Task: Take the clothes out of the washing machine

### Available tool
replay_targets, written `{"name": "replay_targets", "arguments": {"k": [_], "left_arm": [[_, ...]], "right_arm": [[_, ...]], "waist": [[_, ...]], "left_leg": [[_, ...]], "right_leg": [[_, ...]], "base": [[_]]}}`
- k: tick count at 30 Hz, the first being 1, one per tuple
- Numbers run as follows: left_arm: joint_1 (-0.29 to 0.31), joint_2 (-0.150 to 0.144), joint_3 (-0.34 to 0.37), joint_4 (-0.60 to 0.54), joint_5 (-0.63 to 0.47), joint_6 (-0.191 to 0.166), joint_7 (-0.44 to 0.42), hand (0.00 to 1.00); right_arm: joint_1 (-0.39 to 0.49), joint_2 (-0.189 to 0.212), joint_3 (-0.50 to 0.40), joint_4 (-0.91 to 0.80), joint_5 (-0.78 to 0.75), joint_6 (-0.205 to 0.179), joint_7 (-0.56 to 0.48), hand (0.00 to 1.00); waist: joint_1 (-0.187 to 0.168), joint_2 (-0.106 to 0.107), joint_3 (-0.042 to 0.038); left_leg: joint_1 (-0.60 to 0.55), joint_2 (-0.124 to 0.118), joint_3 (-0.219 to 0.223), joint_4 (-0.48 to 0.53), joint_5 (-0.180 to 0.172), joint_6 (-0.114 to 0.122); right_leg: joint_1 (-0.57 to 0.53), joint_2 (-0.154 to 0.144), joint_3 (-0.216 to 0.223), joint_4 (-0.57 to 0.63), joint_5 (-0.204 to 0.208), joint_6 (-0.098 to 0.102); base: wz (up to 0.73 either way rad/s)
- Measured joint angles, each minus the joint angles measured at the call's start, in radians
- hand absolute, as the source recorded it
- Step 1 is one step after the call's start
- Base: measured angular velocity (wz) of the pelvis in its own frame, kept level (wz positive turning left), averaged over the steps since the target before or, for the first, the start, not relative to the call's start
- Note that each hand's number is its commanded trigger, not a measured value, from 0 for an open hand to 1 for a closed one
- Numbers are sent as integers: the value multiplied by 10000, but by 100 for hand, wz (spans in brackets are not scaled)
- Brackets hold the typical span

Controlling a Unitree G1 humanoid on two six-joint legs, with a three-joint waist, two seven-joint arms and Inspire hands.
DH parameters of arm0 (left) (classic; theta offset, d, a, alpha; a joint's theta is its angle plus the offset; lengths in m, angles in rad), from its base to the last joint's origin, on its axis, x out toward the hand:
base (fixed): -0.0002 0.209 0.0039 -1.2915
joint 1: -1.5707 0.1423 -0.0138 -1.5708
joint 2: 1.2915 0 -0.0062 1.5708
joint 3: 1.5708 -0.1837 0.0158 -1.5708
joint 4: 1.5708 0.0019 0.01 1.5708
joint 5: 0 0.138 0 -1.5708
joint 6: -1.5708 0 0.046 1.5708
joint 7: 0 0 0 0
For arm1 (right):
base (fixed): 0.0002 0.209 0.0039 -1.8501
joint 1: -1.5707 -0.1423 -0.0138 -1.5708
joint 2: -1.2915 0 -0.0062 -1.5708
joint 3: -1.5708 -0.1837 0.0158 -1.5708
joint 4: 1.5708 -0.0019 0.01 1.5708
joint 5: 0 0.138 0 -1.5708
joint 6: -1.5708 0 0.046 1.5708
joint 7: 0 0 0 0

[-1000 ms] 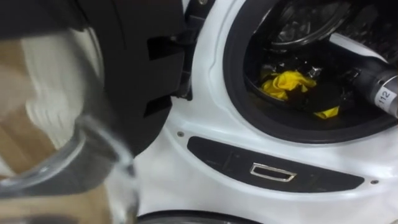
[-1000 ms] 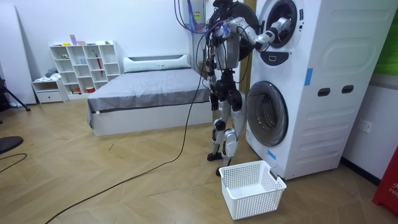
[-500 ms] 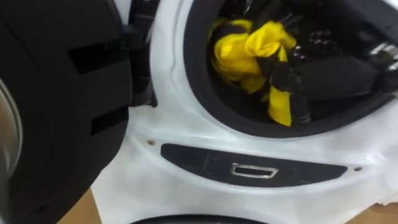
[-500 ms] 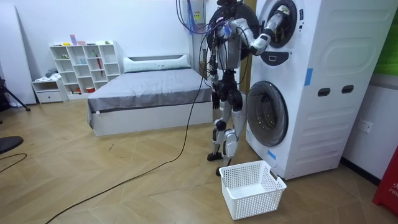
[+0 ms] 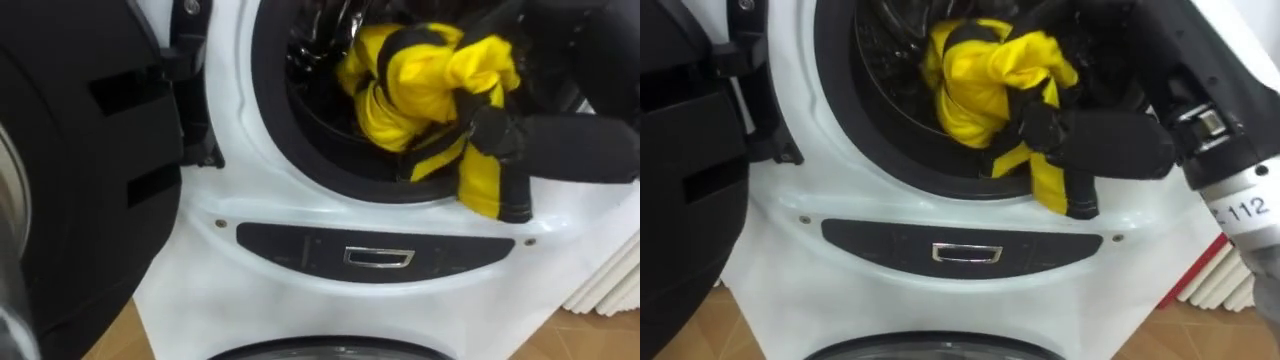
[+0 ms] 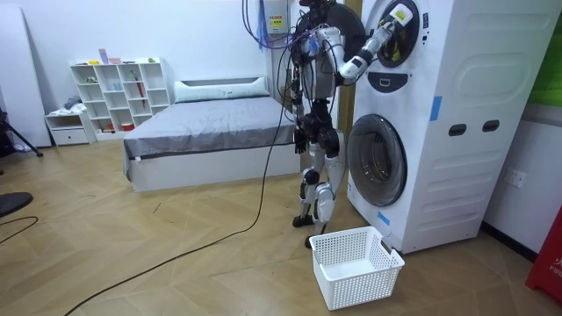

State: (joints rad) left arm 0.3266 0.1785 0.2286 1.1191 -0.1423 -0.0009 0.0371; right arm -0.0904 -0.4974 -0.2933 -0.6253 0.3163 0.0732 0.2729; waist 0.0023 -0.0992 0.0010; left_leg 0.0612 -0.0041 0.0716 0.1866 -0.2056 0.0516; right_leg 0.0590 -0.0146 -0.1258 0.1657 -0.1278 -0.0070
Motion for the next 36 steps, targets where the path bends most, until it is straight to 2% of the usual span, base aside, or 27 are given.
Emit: {"name": "replay_targets", "arguments": {"k": [8,11,15,17,22,24,26,28,30,33,36], "left_arm": [[101,-16,69,-8,272,-73,-90,0],[255,-22,130,0,276,-199,-96,0],[416,-27,472,56,275,-211,-111,0],[403,-41,473,108,299,-210,-88,0],[347,-60,428,32,601,-228,-91,0],[300,-52,458,5,700,-228,-85,0],[197,-52,477,6,733,-227,-77,0],[64,-47,548,9,730,-239,-43,0],[-98,-38,542,10,732,-244,2,0],[-243,-30,534,7,732,-261,12,0],[-421,29,408,-1,733,-254,-23,0]], "right_arm": [[394,36,-550,-3,1700,-238,-267,100],[548,35,-1209,-1,2221,-437,-309,100],[1507,36,-2403,-8,3285,-624,-329,100],[1694,35,-2529,90,3491,-627,-334,100],[1723,35,-2790,823,3538,-632,-320,100],[2005,42,-3027,874,3580,-632,-311,100],[2276,107,-3300,973,3583,-632,-300,100],[2537,294,-3593,1190,3581,-625,-306,100],[2800,467,-3760,1621,3534,-621,-373,100],[3176,585,-3812,1952,3497,-540,-440,100],[3230,630,-3814,2379,3195,-456,-420,100]], "waist": [[-15,45,-8],[-307,53,-16],[-654,62,-64],[-883,131,-81],[-1218,373,-65],[-1454,313,-71],[-1482,374,-58],[-1664,345,-35],[-1879,332,-25],[-1950,406,-20],[-2135,481,6]], "left_leg": [[30,41,79,-17,-6,-9],[21,46,61,-16,-9,-15],[32,72,89,8,-28,-38],[57,108,223,5,-77,-53],[227,216,761,22,-220,-75],[213,252,949,38,-246,-70],[213,297,1183,10,-264,-94],[197,321,1313,-2,-272,-107],[248,387,1628,-27,-304,-150],[392,509,2080,-75,-370,-247],[578,656,2760,-134,-408,-348]], "right_leg": [[-40,31,36,46,2,-3],[-24,45,39,32,1,-3],[-60,70,134,39,2,-3],[-86,108,245,38,7,-11],[-109,238,792,69,37,-60],[-206,254,865,96,37,-61],[-342,330,1113,184,44,-73],[-427,349,1260,213,52,-86],[-595,461,1571,237,70,-113],[-712,588,2029,242,106,-164],[-811,825,2630,269,163,-242]], "base": [[-2],[3],[-6],[-21],[-32],[-21],[-36],[-26],[-41],[-55],[-57]]}}
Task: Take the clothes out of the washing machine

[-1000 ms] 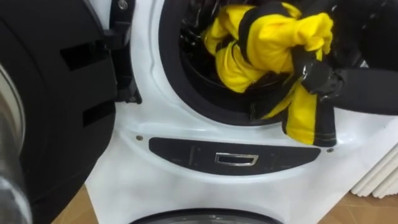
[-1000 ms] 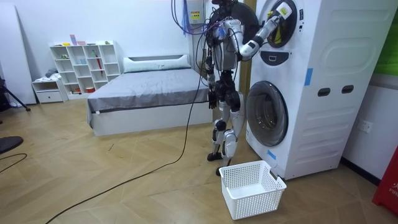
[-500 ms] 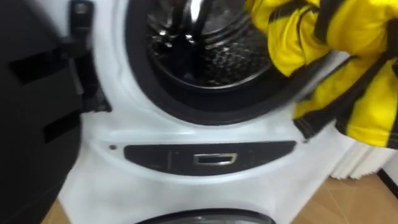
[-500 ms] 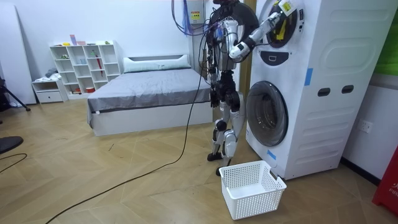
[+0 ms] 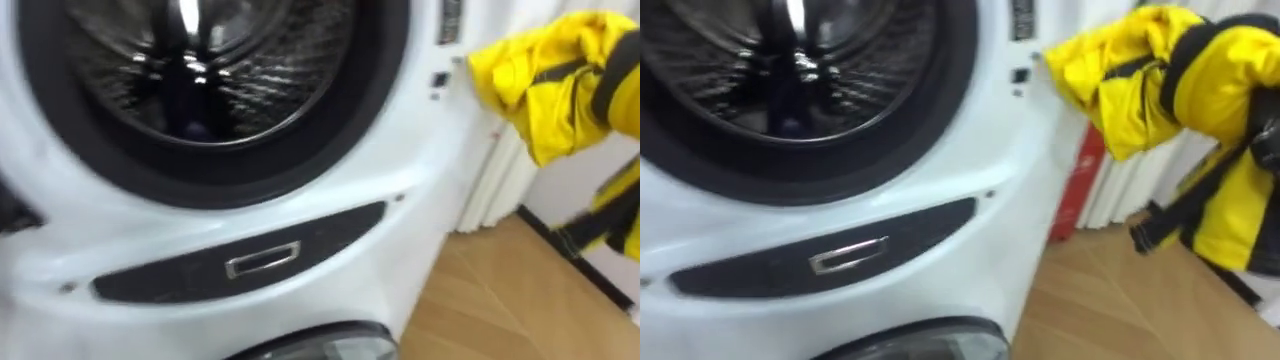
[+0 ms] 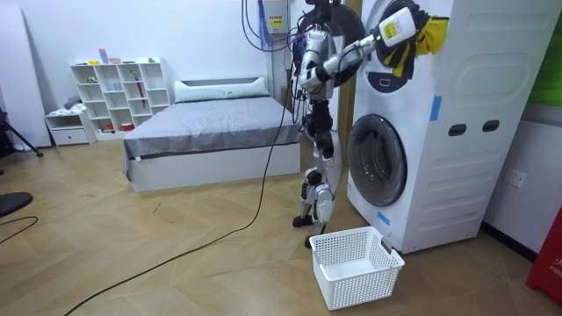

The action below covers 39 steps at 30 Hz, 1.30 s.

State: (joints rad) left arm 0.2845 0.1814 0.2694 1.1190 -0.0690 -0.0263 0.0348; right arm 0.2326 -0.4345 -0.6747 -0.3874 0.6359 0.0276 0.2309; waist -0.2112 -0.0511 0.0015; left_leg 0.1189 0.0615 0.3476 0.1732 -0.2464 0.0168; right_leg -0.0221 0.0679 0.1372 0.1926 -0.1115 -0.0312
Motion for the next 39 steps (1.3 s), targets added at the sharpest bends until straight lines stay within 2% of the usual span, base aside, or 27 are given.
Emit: {"name": "replay_targets", "arguments": {"k": [3,5,6,7,9,12,14,16,17,19,21,23,24,27,28,30,31,34,36,39], "left_arm": [[-193,80,-13,13,0,43,-67,0],[-332,205,-259,14,-55,49,-95,0],[-429,320,-449,26,-70,58,-103,0],[-567,370,-521,26,-82,58,-100,0],[-864,459,-1021,246,-290,342,-157,0],[-1060,470,-1482,339,-303,313,-345,0],[-1193,468,-1636,407,-316,402,-460,0],[-1256,453,-2053,434,-373,453,-467,0],[-1244,451,-2172,433,-370,455,-468,0],[-1239,445,-2447,424,-373,479,-475,0],[-1258,410,-2797,383,-370,464,-476,0],[-1303,404,-2974,389,-366,459,-479,0],[-1359,405,-3071,388,-369,458,-479,0],[-1405,351,-3240,325,-379,425,-479,0],[-1429,346,-3294,360,-390,412,-478,0],[-1532,330,-3448,389,-505,373,-479,0],[-1548,303,-3628,388,-575,286,-478,0],[-1609,279,-3751,389,-580,230,-479,0],[-1721,249,-3939,386,-642,176,-480,0],[-1800,191,-3954,211,-878,115,-478,0]], "right_arm": [[360,97,12,452,-606,95,51,100],[405,111,186,951,-617,106,100,100],[468,245,273,1199,-610,165,102,100],[522,368,299,1326,-626,165,116,100],[541,656,729,1807,-849,168,128,100],[636,936,1306,2595,-944,178,246,100],[686,1076,1646,3138,-961,180,339,100],[876,1172,2113,3527,-1120,180,338,100],[912,1176,2249,3595,-1269,171,344,100],[974,1190,2651,4125,-1728,157,388,100],[958,1413,3029,5060,-2089,161,372,100],[886,1430,3307,5796,-2369,154,346,100],[885,1450,3425,6170,-2572,155,316,100],[678,1603,3572,7147,-2624,121,87,100],[496,1609,3759,7660,-2635,-3,-68,100],[239,1632,3899,8282,-2732,-112,-271,100],[89,1632,3995,8562,-2804,-145,-450,100],[-239,1649,4261,9006,-2915,-291,-786,100],[-570,1661,4375,9427,-2884,-526,-1081,100],[-985,1707,4386,10019,-2834,-718,-1375,100]], "waist": [[-49,7,-2],[-41,11,11],[-97,77,-2],[-178,23,20],[-346,161,110],[-433,251,117],[-403,315,84],[-350,522,-10],[-332,587,-14],[-331,728,-7],[-307,900,9],[-316,1066,-37],[-315,1168,-1],[-273,1464,34],[-269,1582,24],[-278,1747,55],[-280,1872,32],[-292,2029,-3],[-293,2159,44],[-289,2268,37]], "left_leg": [[137,177,671,30,-114,-181],[78,319,1047,163,-210,-279],[16,338,1201,243,-239,-318],[-43,349,1228,280,-242,-323],[-83,400,1564,307,-267,-359],[-225,433,1924,318,-278,-379],[-291,468,2048,324,-302,-416],[-406,489,2216,335,-324,-445],[-410,496,2268,333,-324,-446],[-396,494,2295,324,-325,-448],[-428,478,2303,316,-325,-448],[-578,462,2283,318,-325,-448],[-660,456,2267,320,-324,-447],[-790,436,2265,320,-323,-444],[-874,434,2263,323,-322,-444],[-988,419,2250,327,-318,-438],[-1087,402,2242,329,-302,-414],[-1295,361,2211,339,-275,-382],[-1522,307,2104,407,-231,-332],[-1824,254,1911,510,-188,-261]], "right_leg": [[-110,281,497,50,72,-102],[-359,405,600,225,100,-149],[-432,472,705,316,128,-188],[-499,490,746,331,133,-196],[-723,617,1039,468,162,-220],[-1038,735,1355,561,198,-217],[-1169,802,1528,535,245,-221],[-1298,850,1636,476,278,-219],[-1302,857,1663,479,280,-220],[-1313,885,1742,478,281,-221],[-1418,887,1805,483,278,-216],[-1553,883,1841,488,274,-197],[-1608,873,1805,522,282,-188],[-1829,899,1867,621,285,-181],[-1915,911,1880,638,285,-182],[-2058,901,1857,657,285,-181],[-2149,886,1854,691,284,-178],[-2428,876,1849,848,273,-167],[-2640,796,1768,914,260,-142],[-2894,702,1624,1026,234,-106]], "base": [[-67],[-70],[-40],[-31],[-36],[-38],[-29],[-21],[-18],[-9],[-4],[-6],[0],[-6],[-9],[0],[0],[0],[13],[17]]}}
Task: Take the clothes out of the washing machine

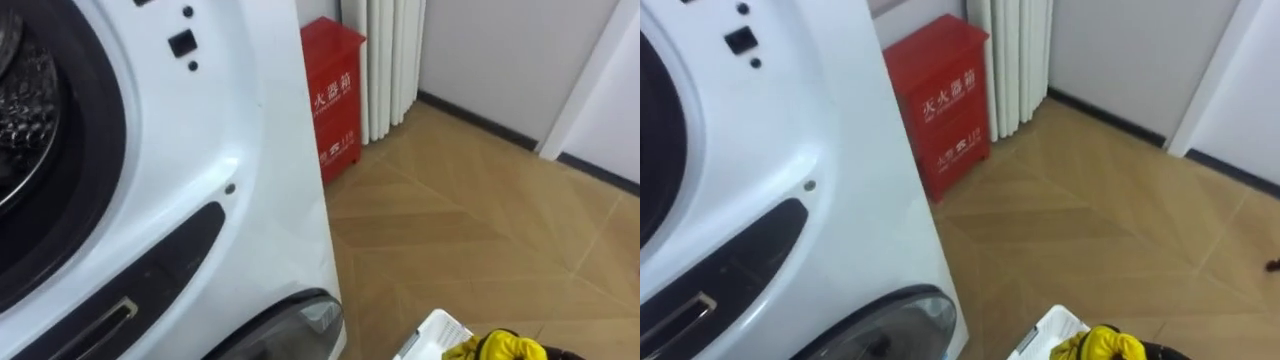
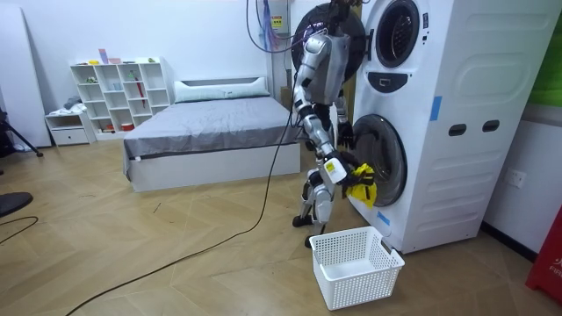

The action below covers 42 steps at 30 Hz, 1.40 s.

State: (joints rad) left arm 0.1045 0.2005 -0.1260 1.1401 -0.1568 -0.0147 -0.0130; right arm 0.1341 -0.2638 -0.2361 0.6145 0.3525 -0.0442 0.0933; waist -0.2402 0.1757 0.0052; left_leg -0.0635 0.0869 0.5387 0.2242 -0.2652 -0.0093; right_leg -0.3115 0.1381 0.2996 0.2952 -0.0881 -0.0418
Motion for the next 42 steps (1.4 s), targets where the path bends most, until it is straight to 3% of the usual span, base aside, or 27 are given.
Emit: {"name": "replay_targets", "arguments": {"k": [5,7,8,16,23,30,36,39,42], "left_arm": [[-16,-83,-224,-168,-173,-191,31,0],[-30,-83,-352,-181,-387,-261,31,0],[-36,-83,-367,-182,-458,-285,31,0],[-299,-135,-587,-205,-884,-305,31,0],[-496,-227,-642,-191,-1278,-297,44,0],[-650,-334,-836,-162,-1460,-326,114,0],[-639,-325,-755,-162,-1450,-526,113,0],[-635,-322,-722,-64,-1440,-631,105,0],[-355,-325,-722,-17,-1460,-737,106,0]], "right_arm": [[-382,43,65,703,255,-293,-596,100],[-477,43,171,945,455,-301,-885,53],[-480,43,198,954,504,-301,-929,0],[-807,-19,192,1460,1267,-336,-1268,0],[-1274,-6,186,2029,1139,-696,-1351,0],[-1305,46,210,2050,1222,-707,-1353,0],[-1208,84,248,2058,1213,-769,-1354,0],[-1029,99,199,2490,1221,-1034,-1351,0],[-621,101,200,2870,1594,-1049,-1337,0]], "waist": [[12,157,-28],[27,204,-38],[29,222,-30],[7,389,-1],[-11,351,30],[-29,193,107],[-18,54,68],[-9,-104,65],[98,-220,38]], "left_leg": [[-267,-107,-207,-36,112,84],[-388,-152,-208,-32,131,110],[-427,-156,-211,-30,135,117],[-848,-312,-383,18,225,198],[-929,-420,-582,-16,335,245],[-994,-463,-793,-22,401,276],[-980,-457,-825,-29,401,276],[-834,-421,-1135,-52,416,253],[-471,-368,-1388,-116,422,240]], "right_leg": [[-246,-125,-140,73,-16,28],[-413,-158,-156,206,-53,52],[-445,-165,-161,212,-53,53],[-967,-313,-309,561,-157,94],[-1117,-421,-441,821,-279,91],[-1101,-523,-588,811,-298,92],[-1066,-532,-679,789,-312,79],[-722,-604,-1005,613,-322,39],[-94,-679,-1395,282,-367,-8]], "base": [[12],[0],[0],[7],[9],[9],[2],[30],[35]]}}
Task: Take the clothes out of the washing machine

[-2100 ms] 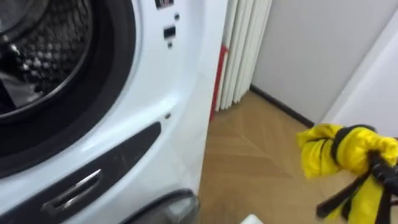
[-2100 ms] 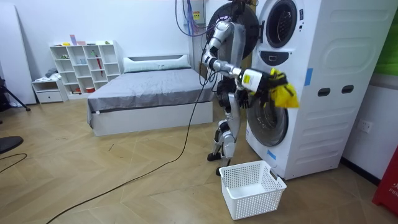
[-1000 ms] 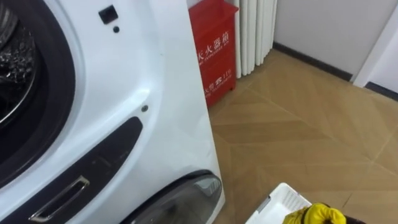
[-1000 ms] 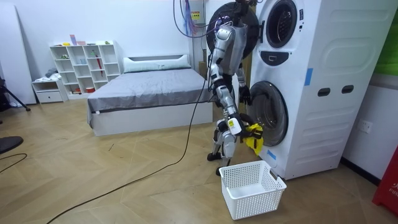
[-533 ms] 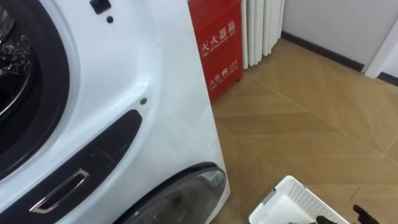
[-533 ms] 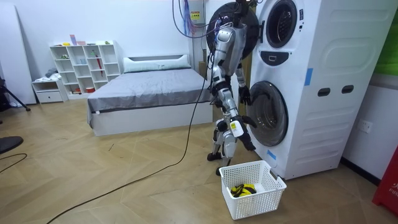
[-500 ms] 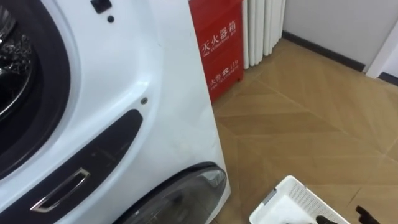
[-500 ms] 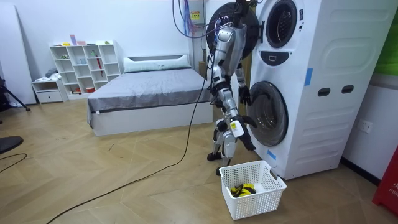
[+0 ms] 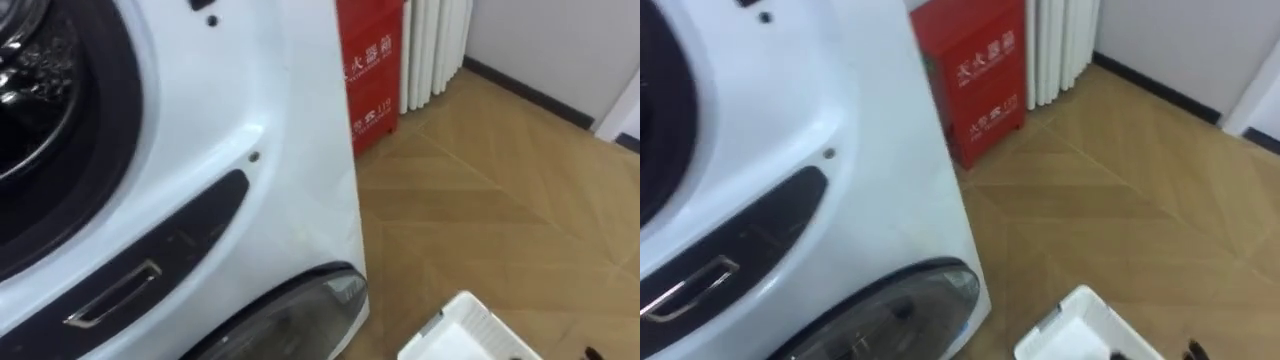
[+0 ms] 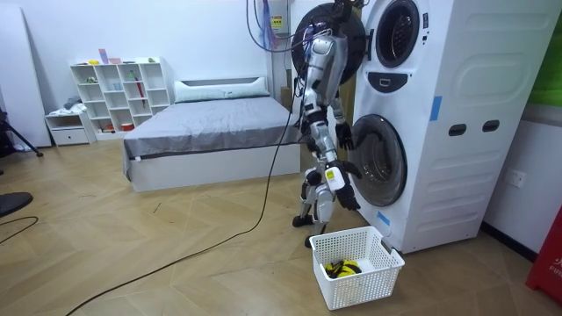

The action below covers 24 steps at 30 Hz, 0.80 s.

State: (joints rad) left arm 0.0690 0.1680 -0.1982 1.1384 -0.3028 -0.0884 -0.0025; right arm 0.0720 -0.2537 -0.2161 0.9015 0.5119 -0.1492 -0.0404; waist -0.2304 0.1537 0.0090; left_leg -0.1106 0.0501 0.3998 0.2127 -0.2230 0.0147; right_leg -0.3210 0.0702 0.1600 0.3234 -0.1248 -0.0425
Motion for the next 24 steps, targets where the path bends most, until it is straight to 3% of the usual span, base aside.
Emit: {"name": "replay_targets", "arguments": {"k": [2,3,5,8,10,17,18,21,24], "left_arm": [[201,-4,96,-27,2,0,2,0],[251,0,141,-34,6,2,2,0],[309,8,265,47,86,-3,1,0],[667,-11,581,73,77,5,1,0],[882,-45,825,73,139,24,84,0],[1206,-338,1322,202,207,66,690,0],[1235,-355,1488,202,207,67,719,0],[1234,-393,1623,189,206,76,735,0],[1245,-428,1816,195,215,84,788,0]], "right_arm": [[70,13,-11,360,251,-24,95,0],[66,15,-24,814,327,-24,140,0],[182,59,-23,1499,287,8,292,0],[384,239,-14,2274,291,140,525,0],[543,530,39,2801,280,275,534,0],[694,1021,677,3506,-219,651,763,0],[650,1087,780,3500,-663,698,760,0],[633,1099,864,3488,-1348,835,690,0],[595,1100,1077,3493,-1484,855,652,0]], "waist": [[63,-100,6],[59,-112,-29],[220,-341,15],[454,-517,-72],[557,-691,-104],[1279,-1114,-79],[1349,-1167,-60],[1561,-1270,-73],[1873,-1335,-56]], "left_leg": [[144,-13,-165,-54,1,-2],[227,-23,-301,-126,28,-22],[435,-51,-550,-181,53,-25],[761,-47,-943,-254,58,-34],[916,-80,-1470,-272,63,-43],[1411,-147,-2195,-326,63,-44],[1397,-177,-2471,-323,63,-44],[1409,-276,-2910,-306,65,-41],[1504,-302,-3036,-312,65,-41]], "right_leg": [[223,-61,-186,-78,-54,-8],[395,-116,-385,-194,-61,-12],[709,-190,-640,-264,-143,-25],[1306,-264,-1063,-576,-200,-56],[1766,-353,-1470,-828,-254,-60],[2758,-497,-2301,-1396,-312,-43],[2855,-528,-2479,-1405,-319,-40],[3042,-620,-2777,-1488,-422,7],[3256,-662,-3008,-1560,-443,26]], "base": [[35],[50],[47],[41],[68],[40],[42],[42],[21]]}}
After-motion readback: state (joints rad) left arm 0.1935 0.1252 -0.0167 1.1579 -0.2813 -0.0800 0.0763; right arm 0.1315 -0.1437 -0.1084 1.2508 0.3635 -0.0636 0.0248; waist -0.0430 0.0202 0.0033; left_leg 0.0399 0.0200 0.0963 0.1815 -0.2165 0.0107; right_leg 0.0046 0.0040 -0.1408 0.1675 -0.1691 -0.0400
